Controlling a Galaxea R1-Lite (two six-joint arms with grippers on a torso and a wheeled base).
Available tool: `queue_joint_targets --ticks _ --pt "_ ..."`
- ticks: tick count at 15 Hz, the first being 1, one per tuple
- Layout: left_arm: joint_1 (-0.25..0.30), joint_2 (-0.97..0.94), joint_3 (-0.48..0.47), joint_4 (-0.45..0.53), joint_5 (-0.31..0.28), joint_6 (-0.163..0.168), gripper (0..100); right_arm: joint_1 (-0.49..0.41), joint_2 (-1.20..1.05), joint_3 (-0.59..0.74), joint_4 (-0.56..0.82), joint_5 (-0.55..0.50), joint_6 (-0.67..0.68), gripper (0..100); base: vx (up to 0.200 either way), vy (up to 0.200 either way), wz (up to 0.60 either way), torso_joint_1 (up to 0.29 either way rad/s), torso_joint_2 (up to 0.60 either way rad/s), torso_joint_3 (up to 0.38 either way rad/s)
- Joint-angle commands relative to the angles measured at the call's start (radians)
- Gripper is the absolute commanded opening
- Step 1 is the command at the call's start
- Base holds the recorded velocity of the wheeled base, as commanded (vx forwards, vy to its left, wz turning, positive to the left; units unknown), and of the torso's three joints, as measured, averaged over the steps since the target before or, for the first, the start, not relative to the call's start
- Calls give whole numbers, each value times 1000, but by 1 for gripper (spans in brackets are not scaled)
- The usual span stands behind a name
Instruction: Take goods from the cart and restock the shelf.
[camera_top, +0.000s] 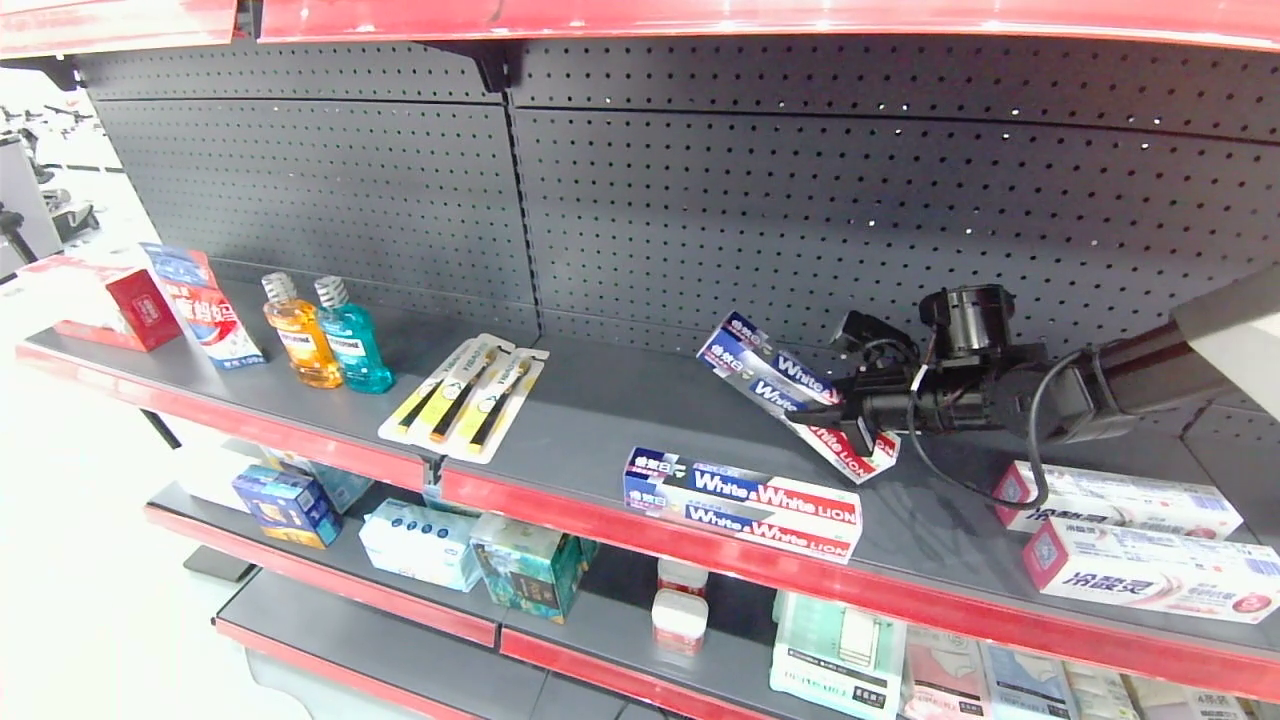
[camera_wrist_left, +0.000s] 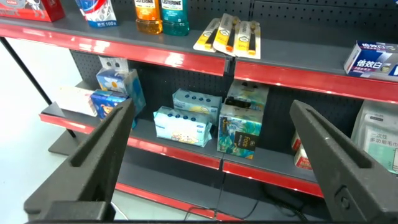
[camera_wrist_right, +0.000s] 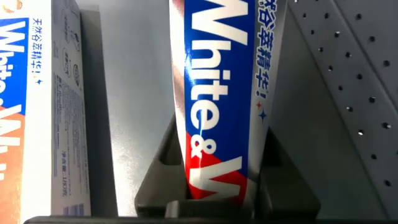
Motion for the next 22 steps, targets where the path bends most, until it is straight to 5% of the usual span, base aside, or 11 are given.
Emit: queue_joint_targets --ticks 1,5,6,15,22 --pt "0 1 0 0 1 0 100 6 3 1 1 0 2 0 0 0 0 0 0 0" --pt "0 1 0 0 1 0 100 21 8 4 1 -1 2 0 0 0 0 0 0 0" --pt "0 1 0 0 1 0 100 26 12 4 1 -1 2 100 0 0 0 0 0 0" --pt "1 1 0 0 1 0 100 -28 -38 12 0 -21 19 100 0 0 0 0 0 0" --pt "0 1 0 0 1 0 100 -86 -184 153 4 -78 80 100 0 0 0 0 0 0"
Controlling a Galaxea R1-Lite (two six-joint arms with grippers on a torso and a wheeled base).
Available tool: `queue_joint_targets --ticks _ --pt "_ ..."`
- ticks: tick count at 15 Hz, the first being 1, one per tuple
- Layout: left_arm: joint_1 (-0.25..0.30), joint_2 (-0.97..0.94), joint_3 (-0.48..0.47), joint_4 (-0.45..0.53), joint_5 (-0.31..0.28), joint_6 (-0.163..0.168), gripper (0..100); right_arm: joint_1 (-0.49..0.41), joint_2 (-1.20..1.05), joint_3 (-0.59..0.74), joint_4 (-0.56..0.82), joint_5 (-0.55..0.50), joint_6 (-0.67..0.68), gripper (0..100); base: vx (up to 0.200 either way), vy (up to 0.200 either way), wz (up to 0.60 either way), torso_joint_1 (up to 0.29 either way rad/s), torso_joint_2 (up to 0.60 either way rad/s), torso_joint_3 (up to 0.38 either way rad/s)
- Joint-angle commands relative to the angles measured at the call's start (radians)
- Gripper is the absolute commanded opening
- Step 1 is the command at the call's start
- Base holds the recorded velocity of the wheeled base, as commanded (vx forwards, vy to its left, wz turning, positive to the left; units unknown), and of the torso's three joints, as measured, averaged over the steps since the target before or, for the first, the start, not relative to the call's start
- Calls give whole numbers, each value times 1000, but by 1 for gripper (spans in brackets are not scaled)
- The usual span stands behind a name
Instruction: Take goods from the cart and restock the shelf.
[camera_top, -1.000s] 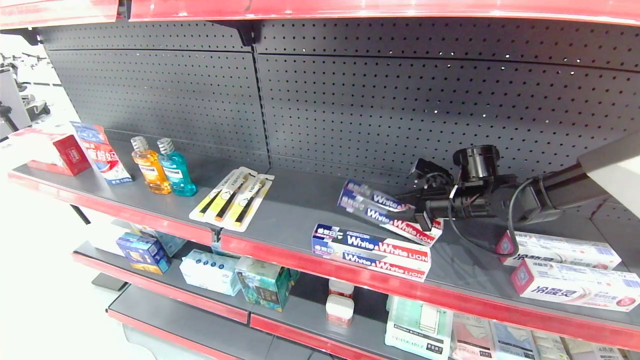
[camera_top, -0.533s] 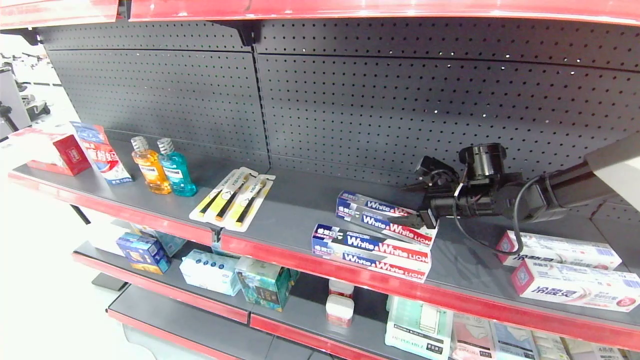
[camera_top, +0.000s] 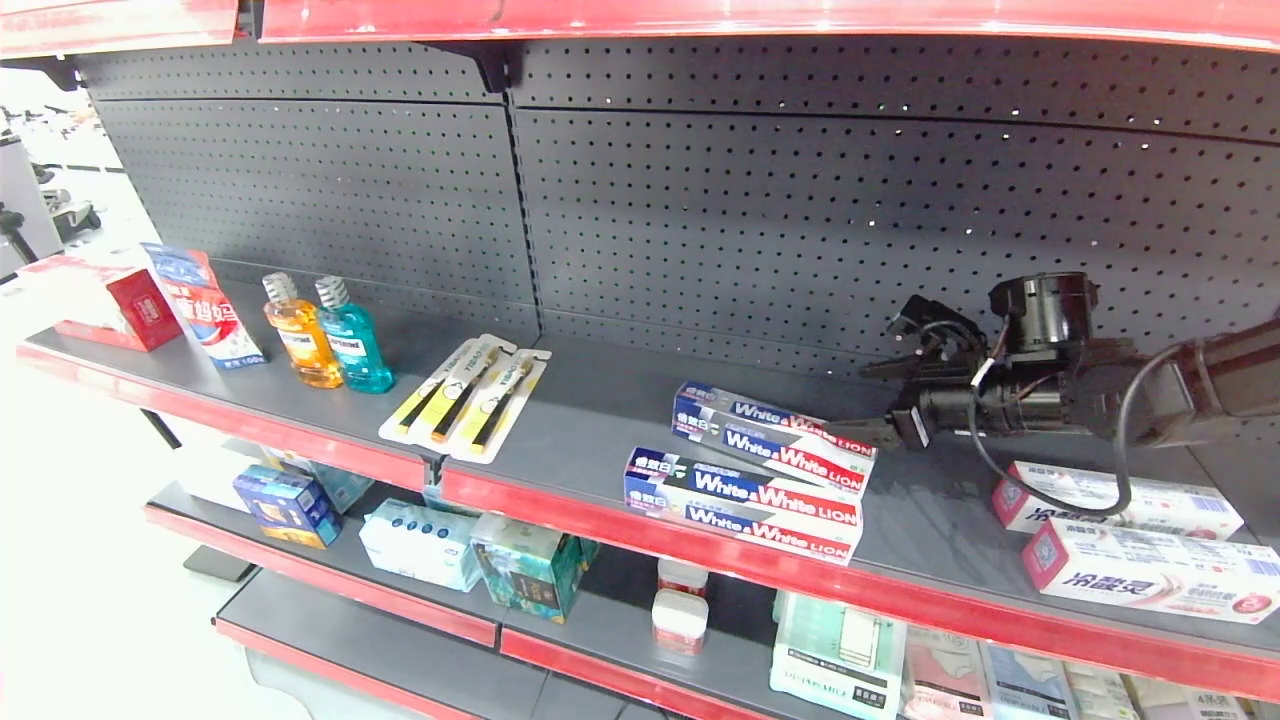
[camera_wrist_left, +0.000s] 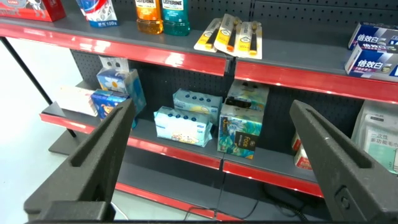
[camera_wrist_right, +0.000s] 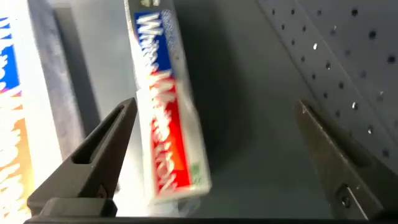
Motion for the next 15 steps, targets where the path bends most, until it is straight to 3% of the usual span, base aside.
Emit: queue_joint_targets --ticks 1,6,15 --pt "0 1 0 0 0 0 100 -6 -45 53 -1 -30 -1 100 0 0 0 0 0 0" --pt "0 1 0 0 0 0 100 2 -52 95 -1 -130 -13 100 0 0 0 0 0 0" --pt "0 1 0 0 0 0 100 5 -46 159 -1 -186 -73 100 0 0 0 0 0 0"
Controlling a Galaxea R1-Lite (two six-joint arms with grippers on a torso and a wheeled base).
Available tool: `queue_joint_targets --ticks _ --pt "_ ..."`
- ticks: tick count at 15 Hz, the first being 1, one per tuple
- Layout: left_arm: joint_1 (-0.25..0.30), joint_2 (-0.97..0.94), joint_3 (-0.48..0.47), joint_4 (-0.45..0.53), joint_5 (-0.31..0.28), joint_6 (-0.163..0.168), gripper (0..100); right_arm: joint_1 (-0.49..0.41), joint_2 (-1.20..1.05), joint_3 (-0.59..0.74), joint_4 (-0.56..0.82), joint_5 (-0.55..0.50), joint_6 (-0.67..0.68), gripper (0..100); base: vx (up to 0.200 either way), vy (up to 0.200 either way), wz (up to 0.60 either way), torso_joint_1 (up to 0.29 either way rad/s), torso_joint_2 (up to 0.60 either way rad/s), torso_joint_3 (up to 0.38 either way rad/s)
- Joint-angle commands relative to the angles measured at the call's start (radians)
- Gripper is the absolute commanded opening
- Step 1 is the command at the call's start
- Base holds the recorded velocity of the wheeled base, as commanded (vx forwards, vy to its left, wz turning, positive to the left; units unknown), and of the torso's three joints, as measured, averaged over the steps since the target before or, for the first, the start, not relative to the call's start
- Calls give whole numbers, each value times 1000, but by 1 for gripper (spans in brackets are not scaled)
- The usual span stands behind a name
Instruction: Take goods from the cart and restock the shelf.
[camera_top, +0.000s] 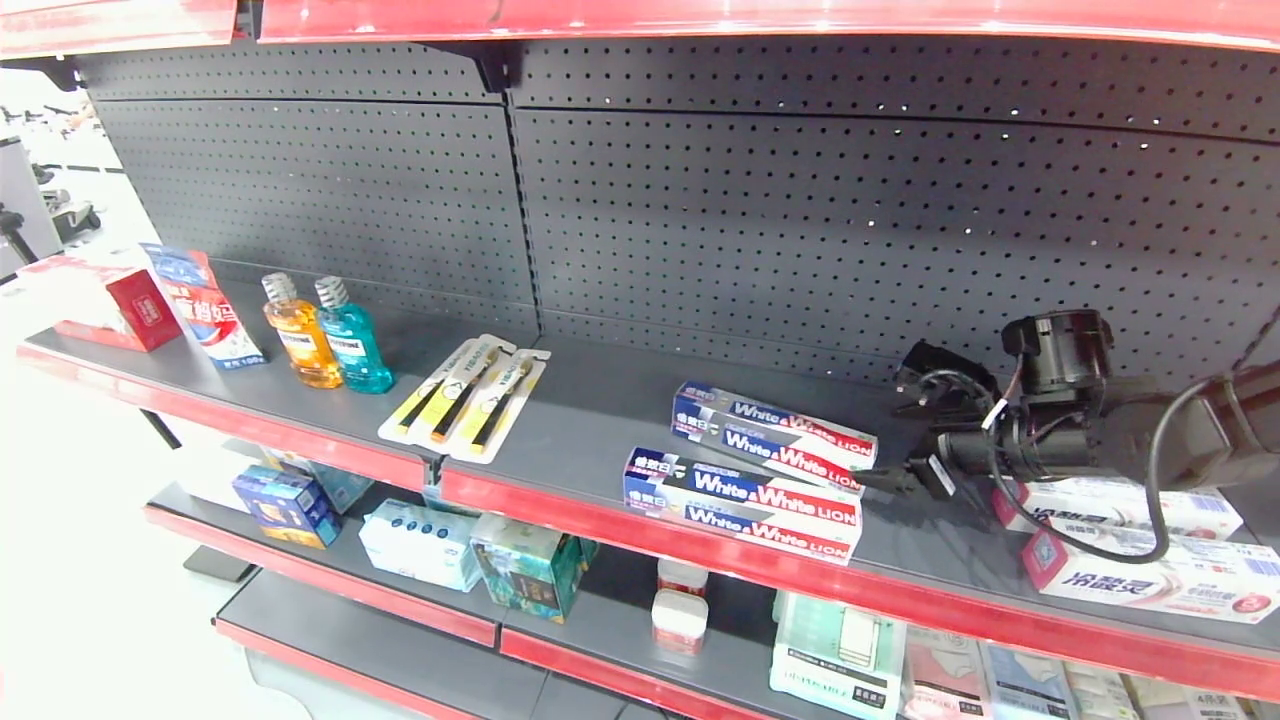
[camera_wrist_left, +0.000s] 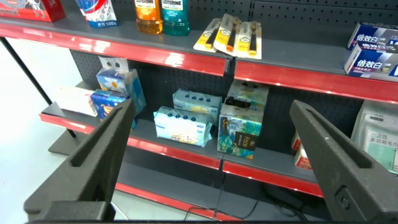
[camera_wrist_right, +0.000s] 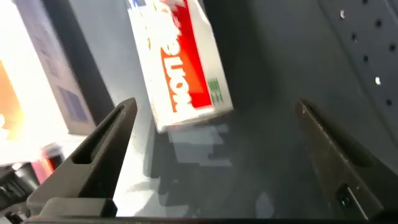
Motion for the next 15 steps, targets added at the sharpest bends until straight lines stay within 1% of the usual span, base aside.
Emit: queue_joint_targets --ticks 1,15 --pt "0 1 0 0 0 0 100 1 11 -8 -2 -10 0 100 0 0 0 0 0 0" --pt "0 1 0 0 0 0 100 3 50 -61 -3 -60 16 100 0 0 0 0 0 0"
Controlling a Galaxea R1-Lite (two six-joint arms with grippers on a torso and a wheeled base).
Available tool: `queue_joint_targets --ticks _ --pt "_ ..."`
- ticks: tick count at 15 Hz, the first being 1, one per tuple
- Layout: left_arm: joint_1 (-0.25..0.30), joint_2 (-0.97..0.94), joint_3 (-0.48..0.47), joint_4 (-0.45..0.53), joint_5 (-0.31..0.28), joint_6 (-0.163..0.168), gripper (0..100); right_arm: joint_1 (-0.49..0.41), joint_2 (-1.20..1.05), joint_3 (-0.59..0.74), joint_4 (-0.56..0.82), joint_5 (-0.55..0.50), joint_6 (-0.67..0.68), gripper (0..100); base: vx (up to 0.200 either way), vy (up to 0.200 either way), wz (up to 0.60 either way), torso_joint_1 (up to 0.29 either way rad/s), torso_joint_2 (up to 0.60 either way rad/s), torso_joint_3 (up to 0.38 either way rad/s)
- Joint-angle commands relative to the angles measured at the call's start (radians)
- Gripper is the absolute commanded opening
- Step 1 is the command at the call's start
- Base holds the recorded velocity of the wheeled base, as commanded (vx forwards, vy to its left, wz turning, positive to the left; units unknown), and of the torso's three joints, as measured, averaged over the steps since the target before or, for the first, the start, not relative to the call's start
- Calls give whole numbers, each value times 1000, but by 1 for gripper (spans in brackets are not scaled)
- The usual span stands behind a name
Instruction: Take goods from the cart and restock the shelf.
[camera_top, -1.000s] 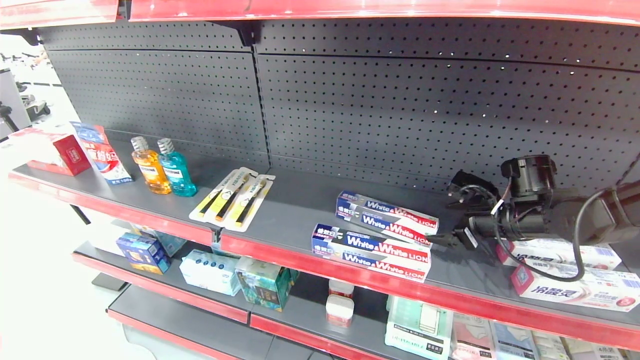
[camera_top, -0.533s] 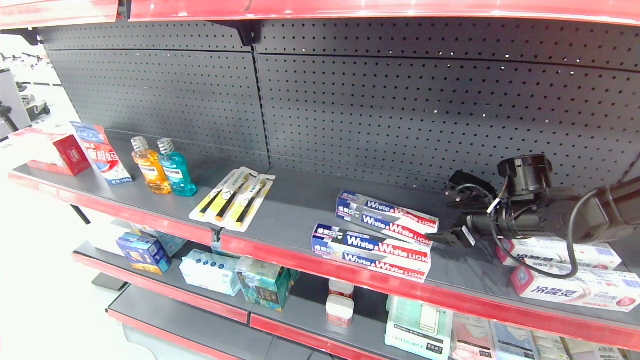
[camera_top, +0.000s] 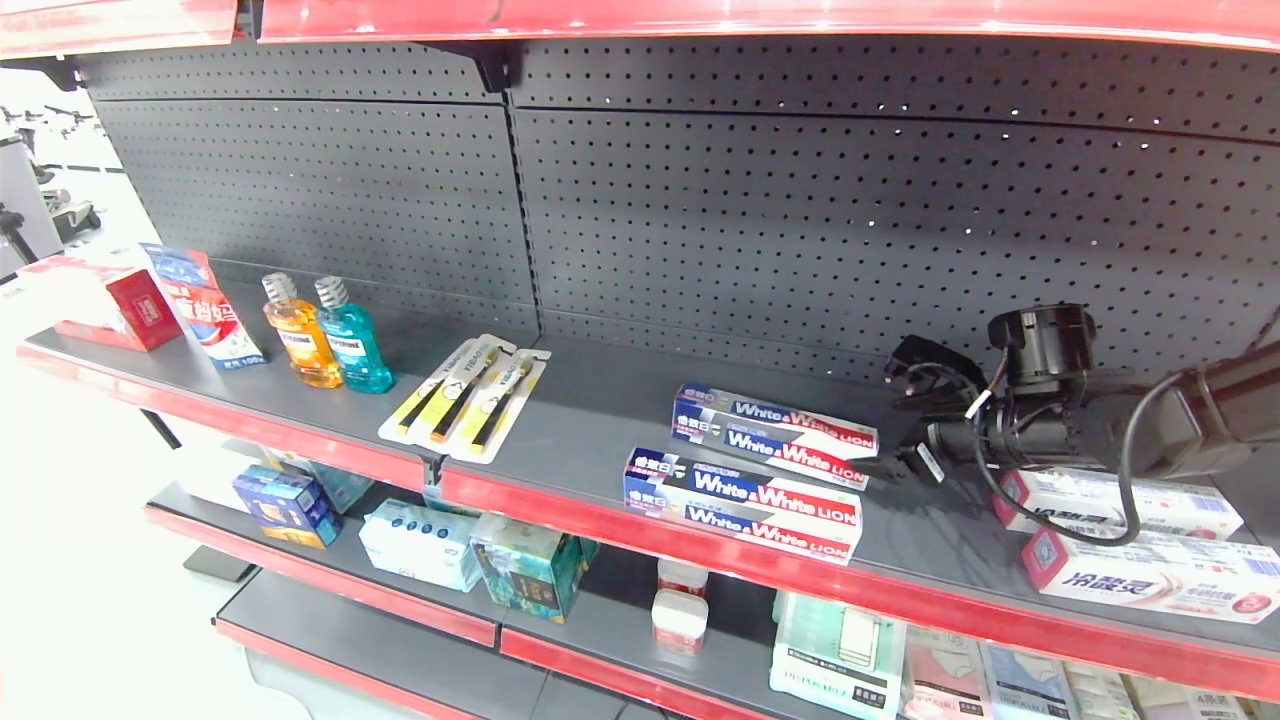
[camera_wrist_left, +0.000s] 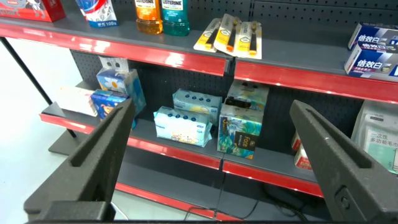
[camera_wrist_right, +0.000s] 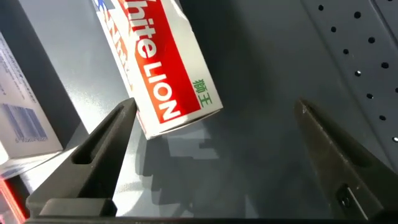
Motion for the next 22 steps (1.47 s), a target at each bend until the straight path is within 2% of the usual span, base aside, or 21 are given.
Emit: queue_joint_targets --ticks 1,11,16,20,22 --pt "0 1 0 0 0 0 100 0 5 -3 -1 -1 -1 100 0 0 0 0 0 0" --pt "0 1 0 0 0 0 100 2 -1 3 -1 -1 0 100 0 0 0 0 0 0" --pt "0 1 0 0 0 0 100 -6 -93 10 -1 4 29 100 0 0 0 0 0 0" --pt "2 1 0 0 0 0 100 -1 -188 47 -1 2 177 100 0 0 0 0 0 0" --pt "0 1 0 0 0 0 100 -6 -234 93 -1 1 189 100 0 0 0 0 0 0"
